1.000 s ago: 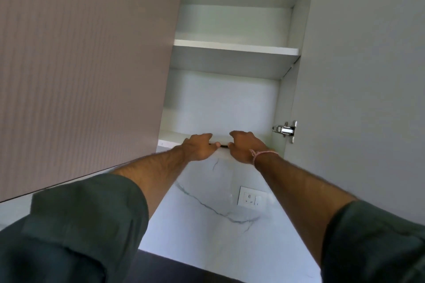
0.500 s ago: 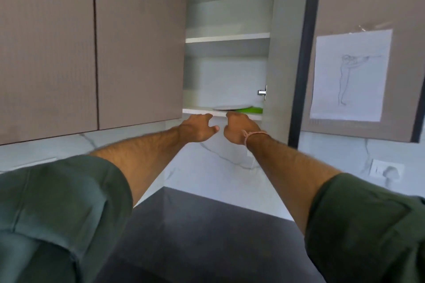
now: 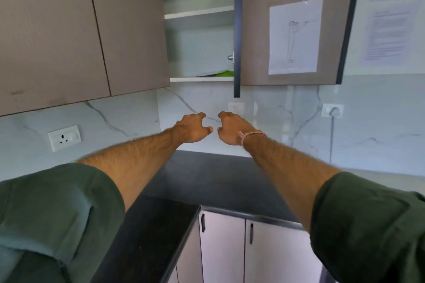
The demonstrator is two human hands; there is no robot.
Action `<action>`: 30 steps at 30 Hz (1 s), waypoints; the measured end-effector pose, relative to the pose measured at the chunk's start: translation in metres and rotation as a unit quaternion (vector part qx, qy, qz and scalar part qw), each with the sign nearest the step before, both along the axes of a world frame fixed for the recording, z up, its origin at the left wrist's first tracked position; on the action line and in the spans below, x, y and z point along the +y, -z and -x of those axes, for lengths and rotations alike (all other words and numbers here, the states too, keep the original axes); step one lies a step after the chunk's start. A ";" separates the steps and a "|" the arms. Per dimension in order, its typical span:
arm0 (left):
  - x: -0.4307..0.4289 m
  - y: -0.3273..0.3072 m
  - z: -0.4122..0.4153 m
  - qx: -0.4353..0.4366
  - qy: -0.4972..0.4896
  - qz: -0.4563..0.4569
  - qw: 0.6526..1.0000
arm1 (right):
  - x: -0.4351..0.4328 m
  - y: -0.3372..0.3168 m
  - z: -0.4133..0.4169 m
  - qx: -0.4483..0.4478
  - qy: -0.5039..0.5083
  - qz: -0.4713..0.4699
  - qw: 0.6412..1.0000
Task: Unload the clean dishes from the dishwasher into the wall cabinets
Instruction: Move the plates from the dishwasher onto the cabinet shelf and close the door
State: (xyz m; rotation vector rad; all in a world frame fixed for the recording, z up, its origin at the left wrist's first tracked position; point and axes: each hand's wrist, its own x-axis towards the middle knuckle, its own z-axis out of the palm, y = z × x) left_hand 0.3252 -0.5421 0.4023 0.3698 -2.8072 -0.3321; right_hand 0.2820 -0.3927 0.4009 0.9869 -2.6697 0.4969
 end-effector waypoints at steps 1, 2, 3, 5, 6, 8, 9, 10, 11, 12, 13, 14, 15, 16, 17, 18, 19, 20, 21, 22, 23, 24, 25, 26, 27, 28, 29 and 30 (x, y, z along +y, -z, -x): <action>0.011 0.007 -0.009 -0.006 0.006 -0.008 1.000 | 0.012 0.007 -0.009 -0.006 0.008 0.001 1.000; 0.023 0.016 -0.017 -0.016 0.013 -0.019 1.000 | 0.024 0.015 -0.019 -0.013 0.017 0.000 1.000; 0.036 0.027 -0.024 -0.023 0.022 -0.029 0.999 | 0.038 0.025 -0.029 -0.019 0.026 -0.003 0.999; 0.059 0.049 -0.035 -0.030 0.037 -0.041 0.998 | 0.062 0.045 -0.046 -0.029 0.039 -0.008 0.999; 0.071 0.060 -0.041 -0.036 0.047 -0.047 0.997 | 0.075 0.054 -0.054 -0.036 0.043 -0.014 0.998; 0.098 0.083 -0.052 -0.055 0.069 -0.061 0.994 | 0.104 0.076 -0.071 -0.054 0.055 -0.034 0.996; 0.108 0.093 -0.056 -0.060 0.080 -0.065 0.993 | 0.118 0.085 -0.076 -0.061 0.063 -0.041 0.995; 0.121 0.102 -0.059 -0.068 0.093 -0.069 0.991 | 0.134 0.094 -0.081 -0.070 0.073 -0.043 0.994; 0.132 0.109 -0.061 -0.071 0.104 -0.074 0.989 | 0.149 0.101 -0.084 -0.079 0.082 -0.043 0.993; 0.145 0.116 -0.061 -0.076 0.113 -0.078 0.988 | 0.165 0.107 -0.087 -0.086 0.092 -0.039 0.991; 0.157 0.123 -0.060 -0.080 0.120 -0.078 0.986 | 0.181 0.113 -0.089 -0.091 0.101 -0.038 0.990; 0.169 0.128 -0.060 -0.085 0.126 -0.077 0.985 | 0.195 0.118 -0.090 -0.097 0.108 -0.037 0.989; 0.185 0.135 -0.059 -0.090 0.133 -0.077 0.984 | 0.213 0.125 -0.091 -0.104 0.117 -0.034 0.987; 0.199 0.141 -0.057 -0.092 0.140 -0.078 0.983 | 0.229 0.130 -0.091 -0.110 0.125 -0.033 0.985; 0.215 0.148 -0.054 -0.096 0.147 -0.081 0.981 | 0.246 0.136 -0.091 -0.116 0.135 -0.031 0.984; 0.232 0.155 -0.051 -0.100 0.152 -0.085 0.980 | 0.265 0.143 -0.090 -0.120 0.145 -0.029 0.982; 0.247 0.162 -0.048 -0.103 0.157 -0.088 0.978 | 0.281 0.148 -0.088 -0.125 0.153 -0.028 0.980; 0.264 0.169 -0.044 -0.113 0.165 -0.091 0.976 | 0.301 0.155 -0.086 -0.130 0.162 -0.028 0.978; 0.282 0.177 -0.038 -0.122 0.175 -0.094 0.972 | 0.320 0.161 -0.083 -0.136 0.170 -0.029 0.976; 0.301 0.185 -0.032 -0.133 0.187 -0.097 0.968 | 0.341 0.168 -0.080 -0.142 0.178 -0.029 0.973; 0.321 0.194 -0.026 -0.142 0.197 -0.100 0.965 | 0.363 0.176 -0.076 -0.148 0.185 -0.032 0.971; 0.339 0.201 -0.022 -0.149 0.204 -0.103 0.962 | 0.380 0.183 -0.073 -0.154 0.191 -0.034 0.969; 0.361 0.211 -0.016 -0.157 0.211 -0.108 0.959 | 0.402 0.191 -0.068 -0.160 0.198 -0.037 0.966; 0.383 0.219 -0.010 -0.164 0.217 -0.113 0.956 | 0.422 0.199 -0.063 -0.164 0.202 -0.040 0.965; 0.406 0.228 -0.003 -0.171 0.221 -0.118 0.953 | 0.442 0.208 -0.056 -0.170 0.205 -0.042 0.963; 0.428 0.236 0.002 -0.176 0.224 -0.120 0.951 | 0.462 0.217 -0.050 -0.178 0.208 -0.045 0.961; 0.445 0.243 0.008 -0.180 0.226 -0.118 0.950 | 0.479 0.225 -0.045 -0.187 0.210 -0.047 0.959; 0.466 0.252 0.015 -0.184 0.230 -0.117 0.948 | 0.498 0.235 -0.038 -0.197 0.211 -0.048 0.956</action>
